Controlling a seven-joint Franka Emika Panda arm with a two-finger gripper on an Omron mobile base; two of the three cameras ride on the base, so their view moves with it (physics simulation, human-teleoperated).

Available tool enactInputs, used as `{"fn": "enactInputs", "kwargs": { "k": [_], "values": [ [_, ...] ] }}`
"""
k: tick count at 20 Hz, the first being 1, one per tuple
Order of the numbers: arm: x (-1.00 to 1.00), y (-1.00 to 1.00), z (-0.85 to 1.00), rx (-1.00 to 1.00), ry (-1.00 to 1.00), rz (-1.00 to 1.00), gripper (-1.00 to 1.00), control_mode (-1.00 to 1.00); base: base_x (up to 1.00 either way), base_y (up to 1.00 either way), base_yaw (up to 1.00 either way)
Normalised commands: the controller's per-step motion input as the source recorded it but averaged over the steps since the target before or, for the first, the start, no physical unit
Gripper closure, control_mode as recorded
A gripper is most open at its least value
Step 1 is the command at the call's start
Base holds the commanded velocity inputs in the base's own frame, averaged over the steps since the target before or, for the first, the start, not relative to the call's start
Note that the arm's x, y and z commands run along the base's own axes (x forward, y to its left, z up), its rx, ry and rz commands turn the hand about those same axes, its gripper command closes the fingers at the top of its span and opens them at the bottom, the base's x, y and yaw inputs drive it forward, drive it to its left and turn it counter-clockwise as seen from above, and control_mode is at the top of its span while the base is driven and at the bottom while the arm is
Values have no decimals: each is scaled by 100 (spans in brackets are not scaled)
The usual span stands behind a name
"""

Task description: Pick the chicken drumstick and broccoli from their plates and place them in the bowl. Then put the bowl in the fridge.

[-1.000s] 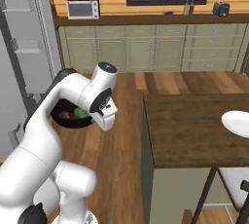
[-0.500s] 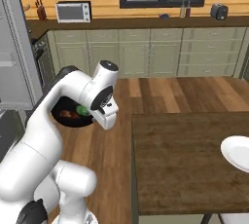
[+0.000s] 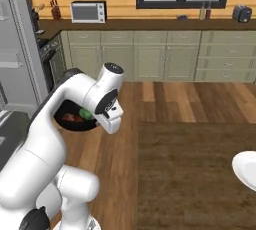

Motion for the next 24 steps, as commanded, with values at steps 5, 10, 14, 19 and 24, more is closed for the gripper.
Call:
{"fn": "enactInputs", "kwargs": {
  "k": [5, 10, 14, 19, 24],
  "values": [
    [0, 0, 0, 0, 0, 0, 100, 100, 95, -38, 17],
    [0, 0, 0, 0, 0, 0, 100, 100, 100, -37, 17],
    [0, 0, 0, 0, 0, 0, 100, 100, 100, -23, 10],
    [0, 0, 0, 0, 0, 0, 100, 100, 100, -15, 2],
    [0, 0, 0, 0, 0, 0, 100, 100, 29, -17, 11]
  ]
}}
